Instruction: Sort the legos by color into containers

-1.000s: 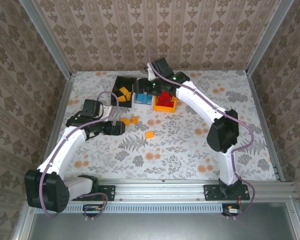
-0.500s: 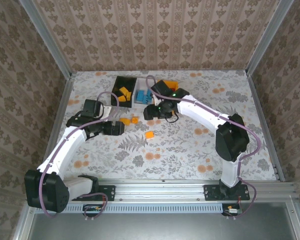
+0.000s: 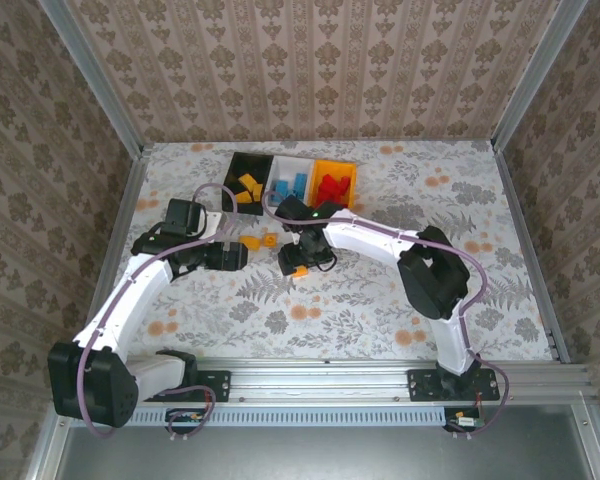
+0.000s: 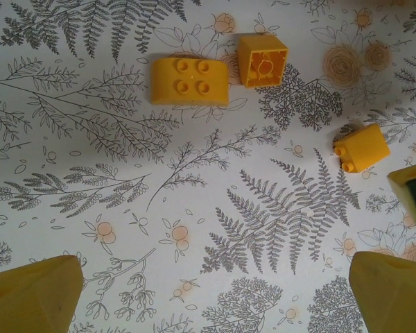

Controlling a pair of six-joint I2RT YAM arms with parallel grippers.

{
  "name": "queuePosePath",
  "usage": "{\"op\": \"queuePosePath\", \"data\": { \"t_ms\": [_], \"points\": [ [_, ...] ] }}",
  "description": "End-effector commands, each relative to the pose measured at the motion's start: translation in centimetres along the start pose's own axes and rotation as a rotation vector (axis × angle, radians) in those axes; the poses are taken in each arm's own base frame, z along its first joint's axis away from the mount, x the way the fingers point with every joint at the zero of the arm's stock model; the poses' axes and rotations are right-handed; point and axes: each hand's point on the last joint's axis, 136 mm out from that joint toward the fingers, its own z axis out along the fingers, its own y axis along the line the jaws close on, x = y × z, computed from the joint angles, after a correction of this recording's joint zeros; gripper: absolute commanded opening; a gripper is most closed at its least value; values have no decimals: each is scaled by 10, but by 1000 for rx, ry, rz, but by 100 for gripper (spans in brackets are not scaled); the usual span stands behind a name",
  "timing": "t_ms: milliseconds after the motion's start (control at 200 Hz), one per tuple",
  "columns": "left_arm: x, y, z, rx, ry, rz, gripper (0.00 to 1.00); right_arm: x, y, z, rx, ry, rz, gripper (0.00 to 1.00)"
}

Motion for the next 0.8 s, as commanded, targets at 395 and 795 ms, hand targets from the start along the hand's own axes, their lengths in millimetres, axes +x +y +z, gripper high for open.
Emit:
{"op": "queuePosePath", "data": {
  "t_ms": [395,795],
  "points": [
    [2,-2,-6,0,-8,32,100,10,-10,34,136,76,-26,70],
    [1,-3,-6,8,-8,31,100,0,-11,47,185,73,-38,61]
  ]
}}
